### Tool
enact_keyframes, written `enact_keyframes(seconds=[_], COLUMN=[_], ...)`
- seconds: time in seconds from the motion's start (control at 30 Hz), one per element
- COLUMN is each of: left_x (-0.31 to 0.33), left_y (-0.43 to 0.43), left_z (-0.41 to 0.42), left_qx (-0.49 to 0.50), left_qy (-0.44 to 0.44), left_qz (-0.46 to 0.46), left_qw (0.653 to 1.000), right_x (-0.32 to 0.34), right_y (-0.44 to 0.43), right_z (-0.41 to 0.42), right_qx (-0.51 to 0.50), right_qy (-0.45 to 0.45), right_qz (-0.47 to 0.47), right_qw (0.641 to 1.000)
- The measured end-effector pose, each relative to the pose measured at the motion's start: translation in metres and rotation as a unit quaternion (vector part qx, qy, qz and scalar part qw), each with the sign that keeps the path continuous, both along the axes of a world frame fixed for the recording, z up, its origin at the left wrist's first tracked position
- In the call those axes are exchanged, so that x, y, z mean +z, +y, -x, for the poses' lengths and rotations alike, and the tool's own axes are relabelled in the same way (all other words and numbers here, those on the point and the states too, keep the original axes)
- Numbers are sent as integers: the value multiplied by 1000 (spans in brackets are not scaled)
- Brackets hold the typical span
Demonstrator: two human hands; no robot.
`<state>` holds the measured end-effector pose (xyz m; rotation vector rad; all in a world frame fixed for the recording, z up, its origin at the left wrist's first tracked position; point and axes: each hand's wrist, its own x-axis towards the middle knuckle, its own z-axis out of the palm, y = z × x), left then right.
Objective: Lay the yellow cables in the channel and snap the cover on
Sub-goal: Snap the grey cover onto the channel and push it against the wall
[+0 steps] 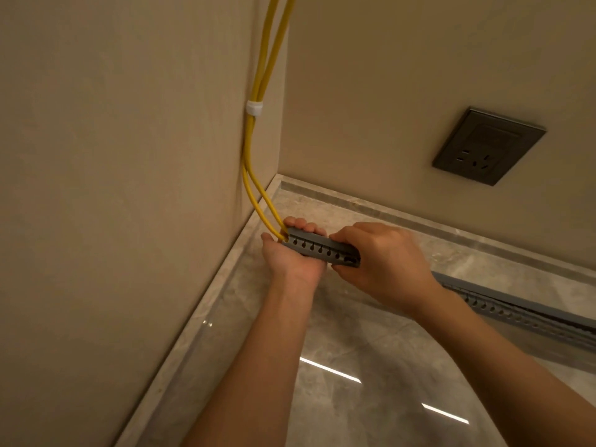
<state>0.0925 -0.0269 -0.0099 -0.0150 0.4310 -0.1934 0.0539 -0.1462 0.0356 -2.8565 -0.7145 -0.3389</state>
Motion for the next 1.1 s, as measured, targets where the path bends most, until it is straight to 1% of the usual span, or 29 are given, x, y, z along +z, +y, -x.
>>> enact_keyframes(seconds=[0.1, 0.3, 0.57, 0.63, 0.67, 0.7, 0.73, 0.77, 0.8, 0.83, 0.87, 0.9, 0.93, 0.97, 1.0, 1.03, 1.07, 1.1], left_x=[4, 6, 3, 3, 4, 3, 2, 0, -6, -10, -12, -15, -18, -16, -11, -5, 2, 9], left_y=[2, 3, 3, 3, 4, 4, 3, 3, 3, 5, 8, 12, 17, 20, 24, 26, 27, 28], left_z=[-3, -2, -3, -3, -2, 0, 5, 13, 24, 38, 50, 57, 60, 58, 55, 50, 44, 39], left_qx=[-5, -8, -1, 7, 11, 13, 14, 21, 65, 138, 208, 246, 235, 191, 131, 62, 2, -47], left_qy=[37, 75, 78, 83, 86, 90, 97, 105, 110, 85, 17, -91, -209, -304, -368, -393, -393, -383], left_qz=[-17, -31, -51, -54, -73, -125, -217, -338, -466, -585, -698, -789, -850, -884, -899, -910, -917, -923], left_qw=[999, 997, 996, 995, 994, 988, 971, 935, 876, 795, 685, 556, 422, 300, 198, 120, 63, 18], right_x=[0, -3, -1, 1, 1, 1, 1, 0, -2, -4, -6, -8, -10, -11, -13, -13, -14, -14], right_y=[1, 3, 3, 2, 2, 2, 1, 0, -1, -1, -1, 0, 0, 1, 1, 1, 1, 1], right_z=[0, 2, 1, 0, -1, -2, -2, -3, -3, -3, -3, -3, -2, -2, -1, 0, 0, 1], right_qx=[3, 2, 15, 15, 15, 14, 12, 8, 3, -1, -5, -6, -7, -7, -8, -9, -11, -14], right_qy=[3, 18, 29, 36, 39, 42, 43, 43, 45, 49, 55, 60, 62, 62, 61, 60, 60, 61], right_qz=[17, 37, 71, 67, 62, 58, 58, 61, 65, 67, 70, 71, 71, 71, 68, 68, 70, 73], right_qw=[1000, 999, 997, 997, 997, 997, 997, 997, 997, 997, 996, 996, 996, 996, 996, 996, 996, 995])
